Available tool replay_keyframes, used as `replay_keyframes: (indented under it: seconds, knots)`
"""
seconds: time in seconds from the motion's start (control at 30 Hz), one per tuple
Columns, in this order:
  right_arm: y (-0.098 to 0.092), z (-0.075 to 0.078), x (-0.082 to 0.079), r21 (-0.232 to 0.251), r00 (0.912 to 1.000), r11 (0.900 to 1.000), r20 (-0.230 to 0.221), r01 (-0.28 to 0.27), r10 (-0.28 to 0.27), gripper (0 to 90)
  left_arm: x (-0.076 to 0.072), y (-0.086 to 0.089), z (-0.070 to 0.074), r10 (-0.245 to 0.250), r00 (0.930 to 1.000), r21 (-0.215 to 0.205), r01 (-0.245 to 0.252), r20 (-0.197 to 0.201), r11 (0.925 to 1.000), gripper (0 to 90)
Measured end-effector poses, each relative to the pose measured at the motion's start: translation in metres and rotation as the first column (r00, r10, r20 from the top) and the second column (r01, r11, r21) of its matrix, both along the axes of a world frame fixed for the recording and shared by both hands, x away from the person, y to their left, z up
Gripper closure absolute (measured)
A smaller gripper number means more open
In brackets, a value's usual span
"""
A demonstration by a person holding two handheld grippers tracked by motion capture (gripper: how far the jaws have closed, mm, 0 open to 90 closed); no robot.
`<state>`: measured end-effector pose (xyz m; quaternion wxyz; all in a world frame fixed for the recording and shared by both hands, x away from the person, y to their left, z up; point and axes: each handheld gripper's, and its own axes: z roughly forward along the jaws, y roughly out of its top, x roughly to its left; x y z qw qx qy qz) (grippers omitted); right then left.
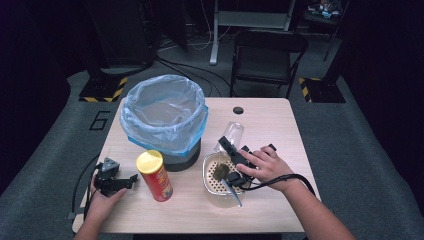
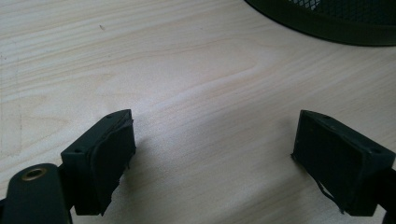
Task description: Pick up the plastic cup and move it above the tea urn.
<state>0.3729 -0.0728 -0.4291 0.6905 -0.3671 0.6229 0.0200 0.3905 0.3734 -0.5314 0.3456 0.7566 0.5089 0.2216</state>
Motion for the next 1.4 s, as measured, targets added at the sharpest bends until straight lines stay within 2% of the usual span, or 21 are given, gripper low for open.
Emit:
replay_keyframes:
  seconds: [0.07,0.1,0.13,0.23,0.43,0.47,0.5,0.53,1.17,1.2,1.23,1.27,1.4]
  knots:
    - [0.0,0.0,0.0,0.018,1.0,1.0,0.001,0.0,0.0,36.5,0.0,0.0,0.0,0.0,1.0,0.0,0.0,0.0,1.0,12.7]
    - [0.0,-0.001,-0.002,0.103,0.9989,0.995,0.045,-0.018,0.014,36.5,0.0,0.0,0.0,0.0,1.0,0.0,0.0,0.0,1.0,12.7]
    - [0.001,0.003,-0.002,-0.004,0.9997,1.0,0.021,-0.008,0.008,36.5,0.0,0.0,0.0,0.0,1.0,0.001,0.0,-0.002,1.0,12.7]
    - [-0.001,-0.001,-0.003,0.006,0.9999,1.0,0.01,0.011,-0.011,36.4,0.0,0.0,0.0,0.0,1.0,0.0,0.0,-0.001,1.0,12.7]
    - [-0.003,0.001,-0.003,0.008,0.9999,1.0,-0.002,0.011,-0.011,35.9,0.0,0.0,0.0,0.0,1.0,0.0,0.0,0.001,1.0,12.7]
    - [-0.001,0.005,-0.003,-0.027,0.9997,1.0,0.022,-0.01,0.01,35.9,0.0,0.0,0.0,-0.001,1.0,0.001,0.001,-0.001,1.0,12.7]
    - [-0.001,0.005,-0.003,-0.027,0.9997,1.0,0.022,-0.01,0.01,35.9,0.0,0.0,0.0,-0.001,1.0,0.001,0.001,-0.001,1.0,12.7]
    - [-0.001,0.006,-0.003,-0.007,0.9999,1.0,0.012,-0.011,0.011,35.9,0.0,0.0,0.0,0.0,1.0,0.0,0.0,0.0,1.0,12.7]
    - [0.001,0.007,-0.004,0.0,0.9998,1.0,0.005,-0.017,0.017,35.9,0.0,0.0,0.0,-0.001,1.0,0.002,0.001,0.001,1.0,12.7]
    - [-0.004,-0.001,-0.006,0.107,0.9981,0.993,-0.048,0.043,-0.038,35.8,0.0,0.0,0.0,-0.001,1.0,0.001,0.001,0.0,1.0,12.7]
    - [0.003,0.01,-0.005,0.046,0.9971,0.998,0.058,-0.052,0.05,35.9,0.0,0.0,0.0,0.0,1.0,0.0,0.0,0.001,1.0,12.7]
    - [0.004,0.012,-0.006,0.025,0.9967,0.998,0.062,-0.054,0.052,35.8,0.0,0.0,0.0,-0.001,1.0,0.002,0.001,0.001,1.0,12.7]
    - [0.0,0.009,-0.005,0.09,0.9989,0.995,0.037,-0.033,0.029,35.8,0.0,0.0,0.0,0.0,1.0,0.0,0.0,-0.001,1.0,12.7]
